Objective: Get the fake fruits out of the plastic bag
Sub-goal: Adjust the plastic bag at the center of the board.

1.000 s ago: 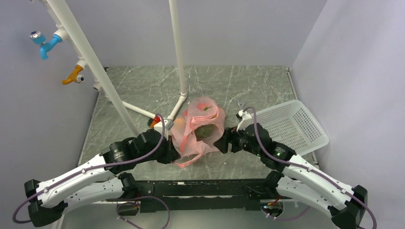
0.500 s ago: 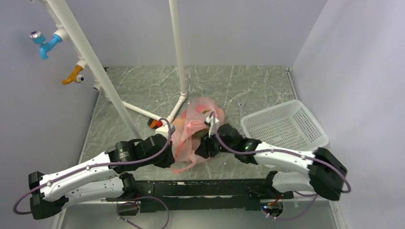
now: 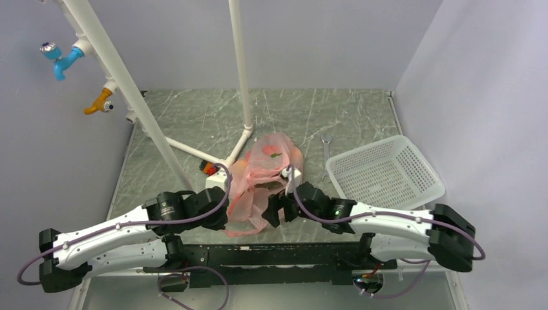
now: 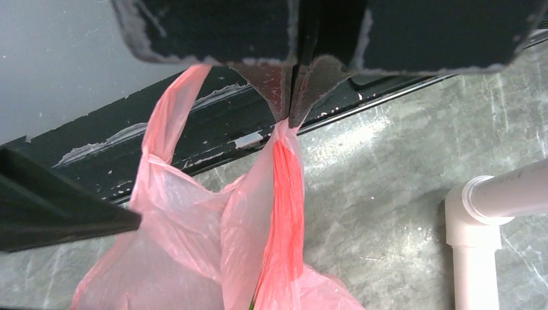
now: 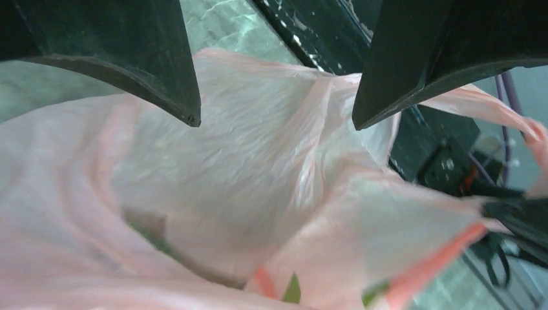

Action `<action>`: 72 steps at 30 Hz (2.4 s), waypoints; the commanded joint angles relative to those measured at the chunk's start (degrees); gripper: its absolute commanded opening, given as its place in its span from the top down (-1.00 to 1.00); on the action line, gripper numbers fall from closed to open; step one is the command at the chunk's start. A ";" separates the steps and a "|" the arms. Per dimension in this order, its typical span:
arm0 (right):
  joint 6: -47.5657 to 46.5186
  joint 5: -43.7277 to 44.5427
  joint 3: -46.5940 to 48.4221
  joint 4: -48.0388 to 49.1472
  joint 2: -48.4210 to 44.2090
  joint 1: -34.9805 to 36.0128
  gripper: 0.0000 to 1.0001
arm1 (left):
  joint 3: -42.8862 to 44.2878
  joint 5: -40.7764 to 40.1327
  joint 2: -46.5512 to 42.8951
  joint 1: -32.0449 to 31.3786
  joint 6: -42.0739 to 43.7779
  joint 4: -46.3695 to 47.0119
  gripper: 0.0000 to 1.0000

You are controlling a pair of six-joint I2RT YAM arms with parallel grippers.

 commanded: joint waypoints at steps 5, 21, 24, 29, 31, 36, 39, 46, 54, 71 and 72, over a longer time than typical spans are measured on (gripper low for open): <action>0.48 16.18 6.58 -4.43 -8.59 -1.86 -0.88 | 2.40 -0.90 -5.21 -0.65 1.23 3.13 0.73; -2.43 29.20 5.14 -8.64 -8.22 -1.92 -0.94 | 32.25 -8.47 15.68 -0.57 22.45 2.00 -0.52; -2.53 31.70 6.83 -5.82 -4.55 -2.04 -0.88 | 31.85 -7.67 17.64 -0.48 23.85 5.13 -0.54; -0.52 29.48 6.59 2.21 -0.95 -5.24 -0.63 | 27.09 -13.10 13.97 -0.47 16.12 8.88 -0.40; 1.04 30.95 6.70 2.21 0.49 -7.57 -0.40 | 21.96 -11.06 9.62 -0.47 16.03 15.74 -0.50; 5.56 15.08 1.94 3.83 -3.25 -19.88 0.79 | 18.12 -9.39 5.98 0.41 14.71 17.33 -0.70; 4.29 0.34 -2.47 7.17 -10.10 -22.59 1.00 | 20.35 -9.32 8.28 1.63 15.46 12.56 -0.74; 6.68 -9.37 -6.72 5.37 -19.27 -24.10 1.00 | 24.81 -2.59 16.66 5.94 24.24 12.26 -0.84; 6.11 -11.44 -2.08 0.26 -20.35 -27.40 1.00 | 34.94 -8.54 32.34 8.49 34.07 2.42 -0.80; 6.26 -14.64 -2.82 -0.86 -19.30 -28.99 1.00 | 36.44 -22.61 47.37 14.41 33.21 1.58 -0.39; 5.85 -14.25 -2.79 -1.43 -19.73 -29.02 1.00 | 37.56 -22.98 48.40 15.36 33.06 0.82 -0.12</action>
